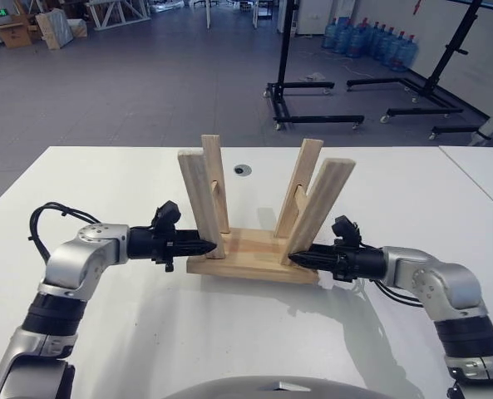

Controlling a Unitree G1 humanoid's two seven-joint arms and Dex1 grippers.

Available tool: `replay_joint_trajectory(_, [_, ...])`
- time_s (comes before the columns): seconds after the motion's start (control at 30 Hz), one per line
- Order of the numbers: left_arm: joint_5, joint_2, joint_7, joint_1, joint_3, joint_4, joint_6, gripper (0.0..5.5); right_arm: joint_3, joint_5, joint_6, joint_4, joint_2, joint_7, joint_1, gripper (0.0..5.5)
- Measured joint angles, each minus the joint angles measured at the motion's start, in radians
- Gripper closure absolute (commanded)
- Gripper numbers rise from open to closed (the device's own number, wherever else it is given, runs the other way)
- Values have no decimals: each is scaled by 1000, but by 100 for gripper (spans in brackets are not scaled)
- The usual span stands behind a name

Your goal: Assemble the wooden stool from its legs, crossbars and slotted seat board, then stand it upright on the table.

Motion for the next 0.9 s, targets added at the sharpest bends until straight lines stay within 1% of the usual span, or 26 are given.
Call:
replay_joint_trajectory(0.07, [-144, -21, 72, 0, 99, -47, 200, 425, -111, 182, 164, -14, 34, -119, -3, 414])
replay_joint_trajectory(0.1, [-214, -51, 126, -1, 153, -53, 304, 425, -160, 262, 229, -14, 57, -195, -6, 414])
replay_joint_trajectory(0.17, [-275, -106, 222, -8, 224, -51, 427, 425, -216, 352, 296, -11, 98, -318, -14, 414])
replay_joint_trajectory(0.23, [-297, -162, 328, -47, 282, -13, 502, 425, -251, 408, 331, 2, 141, -444, -35, 414])
replay_joint_trajectory(0.27, [-299, -185, 367, -69, 305, 20, 517, 425, -262, 420, 332, 11, 159, -484, -45, 382])
replay_joint_trajectory(0.3, [-298, -210, 403, -90, 322, 56, 519, 389, -269, 423, 326, 14, 176, -525, -56, 368])
replay_joint_trajectory(0.37, [-283, -257, 497, -143, 364, 130, 501, 357, -276, 421, 287, 18, 207, -591, -78, 324])
replay_joint_trajectory(0.47, [-267, -275, 567, -154, 402, 154, 484, 311, -285, 423, 262, 20, 221, -627, -82, 266])
replay_joint_trajectory(0.6, [-278, -308, 617, -153, 449, 163, 483, 253, -326, 427, 202, 65, 223, -646, -112, 260])
replay_joint_trajectory(0.67, [-267, -316, 637, -140, 477, 163, 415, 222, -353, 417, 151, 82, 218, -645, -113, 260])
replay_joint_trajectory(0.7, [-222, -306, 642, -122, 471, 155, 333, 217, -360, 395, 122, 85, 208, -635, -112, 260])
replay_joint_trajectory(0.77, [-76, -233, 610, -69, 411, 127, 113, 217, -342, 317, 48, 49, 160, -583, -79, 260])
replay_joint_trajectory(0.83, [71, -132, 539, 9, 339, 84, -107, 217, -265, 166, -70, -25, 70, -479, 21, 260])
replay_joint_trajectory(0.9, [206, -36, 452, 101, 266, 51, -328, 217, -137, -56, -269, -83, -54, -335, 159, 260])
